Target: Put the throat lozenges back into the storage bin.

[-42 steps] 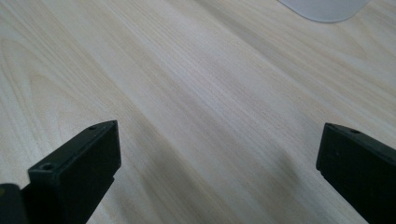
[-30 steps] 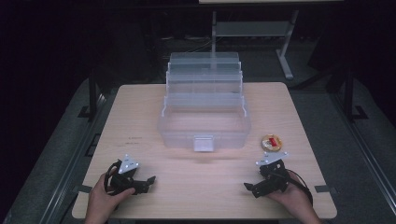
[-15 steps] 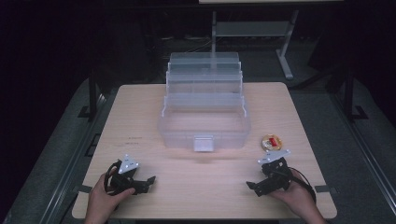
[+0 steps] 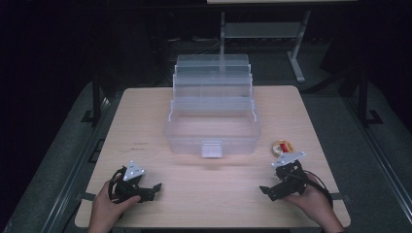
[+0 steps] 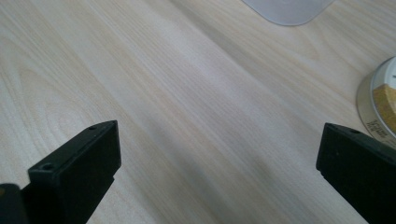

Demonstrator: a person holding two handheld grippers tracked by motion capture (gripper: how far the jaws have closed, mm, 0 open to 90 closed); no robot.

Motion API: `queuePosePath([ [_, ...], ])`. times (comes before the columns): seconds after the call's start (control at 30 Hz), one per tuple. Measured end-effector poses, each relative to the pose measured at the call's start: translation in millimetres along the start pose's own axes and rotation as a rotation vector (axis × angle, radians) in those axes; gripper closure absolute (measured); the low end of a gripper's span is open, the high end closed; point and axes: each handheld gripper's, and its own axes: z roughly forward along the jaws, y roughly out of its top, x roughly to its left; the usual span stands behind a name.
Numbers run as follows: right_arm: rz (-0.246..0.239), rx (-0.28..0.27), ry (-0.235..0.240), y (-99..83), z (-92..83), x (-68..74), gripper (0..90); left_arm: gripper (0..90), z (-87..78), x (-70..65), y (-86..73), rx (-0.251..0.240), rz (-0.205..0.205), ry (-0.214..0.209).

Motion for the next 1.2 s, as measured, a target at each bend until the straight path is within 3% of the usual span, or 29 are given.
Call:
queuePosePath([
  [1.2, 0.058, -0.006, -0.052, 2.0, -18.8, -31.4, 0.0, 10.7, 0.1, -0.1, 0.0, -0.001, -0.001, 0.0],
])
